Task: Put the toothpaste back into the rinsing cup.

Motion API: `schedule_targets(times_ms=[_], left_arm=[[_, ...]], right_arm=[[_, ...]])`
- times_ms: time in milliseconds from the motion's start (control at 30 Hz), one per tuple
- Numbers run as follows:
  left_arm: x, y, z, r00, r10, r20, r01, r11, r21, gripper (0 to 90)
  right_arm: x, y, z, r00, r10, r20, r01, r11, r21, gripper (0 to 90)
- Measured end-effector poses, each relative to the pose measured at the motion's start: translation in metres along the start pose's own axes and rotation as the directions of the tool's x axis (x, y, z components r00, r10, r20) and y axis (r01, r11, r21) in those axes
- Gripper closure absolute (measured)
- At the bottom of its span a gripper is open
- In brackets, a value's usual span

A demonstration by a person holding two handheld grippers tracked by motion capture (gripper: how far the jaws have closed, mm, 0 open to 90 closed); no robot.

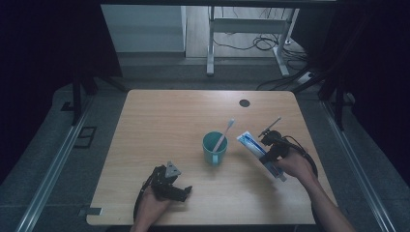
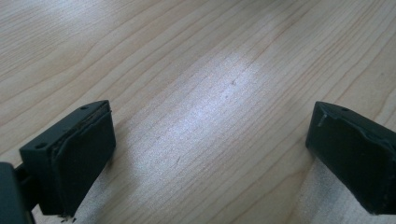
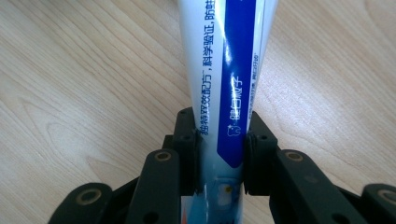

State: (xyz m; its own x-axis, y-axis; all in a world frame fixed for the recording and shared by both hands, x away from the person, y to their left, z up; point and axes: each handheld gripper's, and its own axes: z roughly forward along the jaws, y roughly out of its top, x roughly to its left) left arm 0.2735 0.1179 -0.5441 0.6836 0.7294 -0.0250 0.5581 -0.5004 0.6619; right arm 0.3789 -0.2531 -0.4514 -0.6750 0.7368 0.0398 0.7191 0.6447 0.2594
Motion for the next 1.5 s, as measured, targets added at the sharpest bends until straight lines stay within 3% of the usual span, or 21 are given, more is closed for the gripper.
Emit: schedule_targets(times_ms=[333,633,1000,1133,1233,1267,1300,1400,1500], left_arm=[[0.0,0.0,0.0,1.0,-0.001,0.0,0.001,1.0,0.0,1.6],[0.0,0.0,0.0,1.0,0.001,0.0,-0.001,1.0,0.0,1.6],[0.0,0.0,0.0,1.0,0.001,0.0,-0.001,1.0,-0.001,1.6],[0.0,0.0,0.0,1.0,0.001,0.0,-0.001,1.0,-0.001,1.6],[0.0,0.0,0.0,1.0,0.0,0.0,0.0,1.0,-0.001,1.6],[0.0,0.0,0.0,1.0,-0.001,0.0,0.001,1.0,-0.002,1.6],[0.0,0.0,0.0,1.0,-0.001,0.0,0.001,1.0,-0.002,1.7],[0.0,0.0,0.0,1.0,-0.002,-0.001,0.002,1.0,-0.003,1.6],[0.0,0.0,0.0,1.0,-0.001,-0.001,0.001,1.0,-0.003,1.6]], right_arm=[[0.002,-0.013,-0.007,1.0,0.001,-0.003,-0.002,0.996,-0.09,71.1],[0.004,-0.025,-0.014,0.9998,-0.005,-0.02,0.001,0.98,-0.197,71.3],[0.011,-0.036,-0.017,0.9992,-0.027,-0.03,0.016,0.949,-0.315,71.2],[0.016,-0.039,-0.017,0.9987,-0.04,-0.031,0.026,0.93,-0.367,71.3],[0.017,-0.039,-0.018,0.9984,-0.045,-0.033,0.029,0.922,-0.386,71.3],[0.019,-0.04,-0.019,0.9981,-0.049,-0.038,0.03,0.913,-0.406,71.3],[0.019,-0.04,-0.019,0.9981,-0.049,-0.038,0.03,0.913,-0.406,71.3],[0.022,-0.039,-0.021,0.9969,-0.061,-0.049,0.034,0.898,-0.44,71.4],[0.025,-0.038,-0.022,0.9962,-0.072,-0.048,0.042,0.889,-0.456,71.4]])
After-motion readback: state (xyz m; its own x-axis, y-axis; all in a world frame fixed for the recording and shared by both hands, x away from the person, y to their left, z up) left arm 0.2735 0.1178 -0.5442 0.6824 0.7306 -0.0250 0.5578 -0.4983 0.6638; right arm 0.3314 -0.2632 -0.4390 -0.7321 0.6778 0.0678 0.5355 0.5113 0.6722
